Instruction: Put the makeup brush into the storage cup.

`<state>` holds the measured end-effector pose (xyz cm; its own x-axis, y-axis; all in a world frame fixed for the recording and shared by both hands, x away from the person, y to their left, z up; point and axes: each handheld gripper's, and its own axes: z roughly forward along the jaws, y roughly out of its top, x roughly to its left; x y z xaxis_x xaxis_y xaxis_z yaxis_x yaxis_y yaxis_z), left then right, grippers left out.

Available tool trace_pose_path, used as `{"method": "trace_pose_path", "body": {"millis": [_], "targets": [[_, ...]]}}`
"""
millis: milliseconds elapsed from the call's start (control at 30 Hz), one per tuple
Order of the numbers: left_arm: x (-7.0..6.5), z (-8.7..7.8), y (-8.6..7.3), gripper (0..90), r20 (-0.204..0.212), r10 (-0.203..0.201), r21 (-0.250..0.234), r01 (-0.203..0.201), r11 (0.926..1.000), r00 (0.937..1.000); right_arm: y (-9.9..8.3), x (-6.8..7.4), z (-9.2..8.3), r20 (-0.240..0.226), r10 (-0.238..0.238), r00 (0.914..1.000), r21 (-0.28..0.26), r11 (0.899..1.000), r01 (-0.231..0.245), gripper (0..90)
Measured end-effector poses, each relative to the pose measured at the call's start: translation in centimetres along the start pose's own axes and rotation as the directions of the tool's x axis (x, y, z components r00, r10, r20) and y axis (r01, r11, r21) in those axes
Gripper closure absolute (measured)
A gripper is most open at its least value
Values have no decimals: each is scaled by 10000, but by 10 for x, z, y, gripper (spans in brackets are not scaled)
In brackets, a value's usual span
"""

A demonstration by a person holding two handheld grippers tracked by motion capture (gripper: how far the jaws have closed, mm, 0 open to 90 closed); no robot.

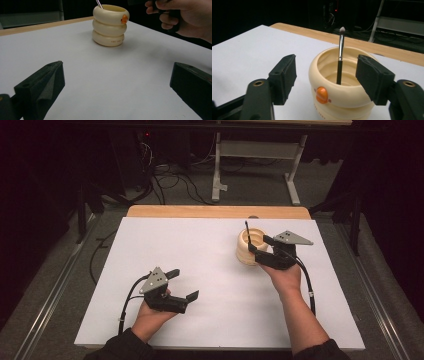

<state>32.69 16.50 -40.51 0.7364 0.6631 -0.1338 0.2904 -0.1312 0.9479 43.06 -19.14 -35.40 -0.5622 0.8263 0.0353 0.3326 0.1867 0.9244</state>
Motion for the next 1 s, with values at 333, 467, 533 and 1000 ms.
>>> {"method": "trace_pose_path", "body": {"millis": [333,467,533,1000], "targets": [[-1,0,0,1,32,14,27,-14,10000,10000,-12,5,-7,44,-11,10000,87,10000,11,187],[-1,1,0,1,47,4,37,-4,10000,10000,-16,8,-9,-15,-11,10000,105,9999,11,128],[-2,1,-1,1,73,22,40,-22,10000,10000,-18,10,-12,-75,-33,10000,40,10000,33,87],[-4,-1,-1,1,67,-3,0,3,10000,10000,-37,21,-40,-88,-225,9997,-81,9997,225,10]]}}
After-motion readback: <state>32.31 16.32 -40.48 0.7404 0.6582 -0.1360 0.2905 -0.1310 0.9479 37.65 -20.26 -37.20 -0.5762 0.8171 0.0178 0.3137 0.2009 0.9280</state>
